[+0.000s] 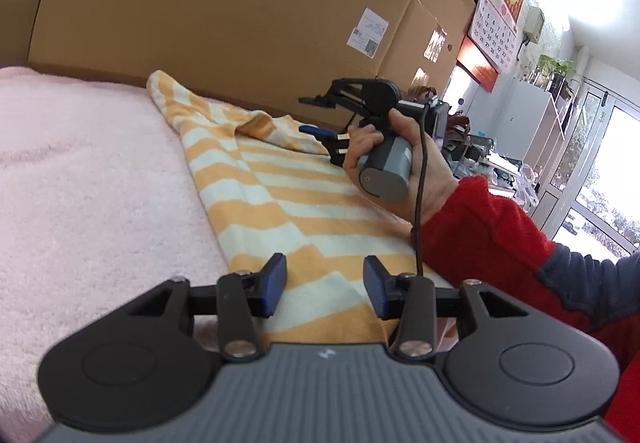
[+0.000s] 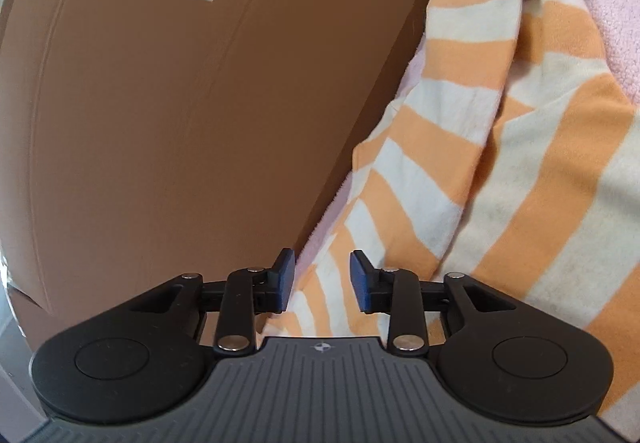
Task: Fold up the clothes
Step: 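Open both grippers to release the folded edge, then press and smooth the folded side of the shirt with the right gripper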
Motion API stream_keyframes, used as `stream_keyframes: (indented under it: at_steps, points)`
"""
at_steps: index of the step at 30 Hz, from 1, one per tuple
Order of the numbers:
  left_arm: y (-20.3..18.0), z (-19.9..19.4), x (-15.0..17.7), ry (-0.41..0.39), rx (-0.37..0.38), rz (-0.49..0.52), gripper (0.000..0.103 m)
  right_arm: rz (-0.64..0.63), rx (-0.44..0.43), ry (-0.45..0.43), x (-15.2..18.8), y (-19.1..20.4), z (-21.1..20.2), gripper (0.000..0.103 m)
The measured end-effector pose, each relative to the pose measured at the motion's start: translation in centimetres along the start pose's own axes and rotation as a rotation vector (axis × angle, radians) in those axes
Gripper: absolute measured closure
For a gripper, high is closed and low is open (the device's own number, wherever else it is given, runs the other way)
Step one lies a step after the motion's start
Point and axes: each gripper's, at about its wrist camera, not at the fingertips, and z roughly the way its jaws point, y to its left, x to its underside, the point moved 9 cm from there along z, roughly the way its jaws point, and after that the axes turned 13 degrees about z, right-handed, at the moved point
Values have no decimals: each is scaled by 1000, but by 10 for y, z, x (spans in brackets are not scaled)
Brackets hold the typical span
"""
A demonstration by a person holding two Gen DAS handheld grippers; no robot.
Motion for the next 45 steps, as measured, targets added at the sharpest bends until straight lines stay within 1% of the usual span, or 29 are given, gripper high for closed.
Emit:
stream_keyframes:
  at_steps: [1, 3, 4, 6, 9, 11, 13, 14, 16, 17, 18, 19, 20, 23, 24, 25, 26, 28, 30, 32, 33, 34, 36, 38, 39, 40, 41, 42, 45]
  points:
    - [-2, 0, 0, 2, 2, 11, 49, 22, -57, 46, 3, 5, 1, 60]
    - [-5, 1, 0, 6, 8, 28, 42, 32, -167, 256, 34, 21, 15, 55]
    - [-7, 2, 0, 6, 11, 35, 38, 27, -195, 360, 52, 26, 22, 48]
    - [-12, 4, 0, 7, 9, 64, 33, -20, -157, 525, 89, 26, 34, 44]
    - [-17, 5, 0, 7, -2, 100, 31, -122, -74, 638, 122, 21, 44, 44]
    - [-17, 5, 1, 5, -2, 97, 31, -153, -63, 674, 131, 21, 46, 47]
    - [-17, 4, 1, 6, 3, 89, 31, -181, -50, 654, 132, 21, 46, 53]
    - [-17, 3, 1, 8, 4, 87, 31, -208, -22, 601, 126, 19, 46, 57]
    - [-19, 2, 1, 17, 5, 93, 31, -307, 54, 481, 107, 12, 45, 76]
    - [-20, 1, 1, 21, 6, 95, 31, -354, 83, 435, 98, 9, 44, 78]
    - [-20, 0, 2, 24, 6, 95, 31, -351, 66, 442, 99, 13, 40, 73]
    - [-21, -1, 2, 25, 7, 94, 30, -349, 50, 450, 100, 16, 37, 59]
    - [-21, -1, 2, 26, 7, 94, 29, -349, 21, 471, 104, 20, 34, 54]
    - [-22, -1, 2, 33, 7, 99, 28, -383, -160, 656, 142, 43, 26, 45]
    - [-22, -1, 2, 35, 6, 101, 28, -418, -146, 705, 155, 41, 25, 38]
    - [-22, -1, 2, 37, 6, 103, 27, -453, -123, 736, 164, 38, 25, 38]
    - [-23, -1, 2, 37, 7, 104, 27, -487, -69, 712, 163, 32, 30, 39]
    - [-23, -1, 2, 37, 9, 104, 26, -553, 40, 662, 161, 20, 38, 87]
    - [-23, -1, 2, 37, 10, 105, 26, -521, 98, 605, 147, 12, 43, 95]
    - [-24, -1, 2, 41, 10, 105, 26, -466, 98, 563, 132, 12, 41, 89]
    - [-24, -1, 2, 43, 11, 104, 26, -447, 85, 559, 129, 14, 40, 77]
    - [-24, -1, 2, 44, 12, 103, 26, -424, 56, 589, 135, 15, 46, 63]
    - [-24, -3, 2, 48, 15, 102, 26, -397, -4, 684, 145, 14, 46, 53]
    - [-25, -5, 2, 53, 20, 100, 26, -412, -34, 793, 159, 16, 35, 53]
    - [-26, -6, 2, 55, 24, 95, 26, -457, -11, 787, 162, 14, 34, 55]
    - [-27, -8, 2, 57, 26, 93, 26, -502, 13, 769, 163, 12, 34, 70]
    - [-28, -10, 3, 59, 26, 92, 26, -549, 38, 720, 158, 11, 36, 75]
    - [-30, -11, 4, 61, 27, 94, 26, -581, 57, 676, 153, 10, 37, 77]
    - [-36, -17, 8, 66, 33, 101, 26, -491, 65, 625, 135, 5, 44, 77]
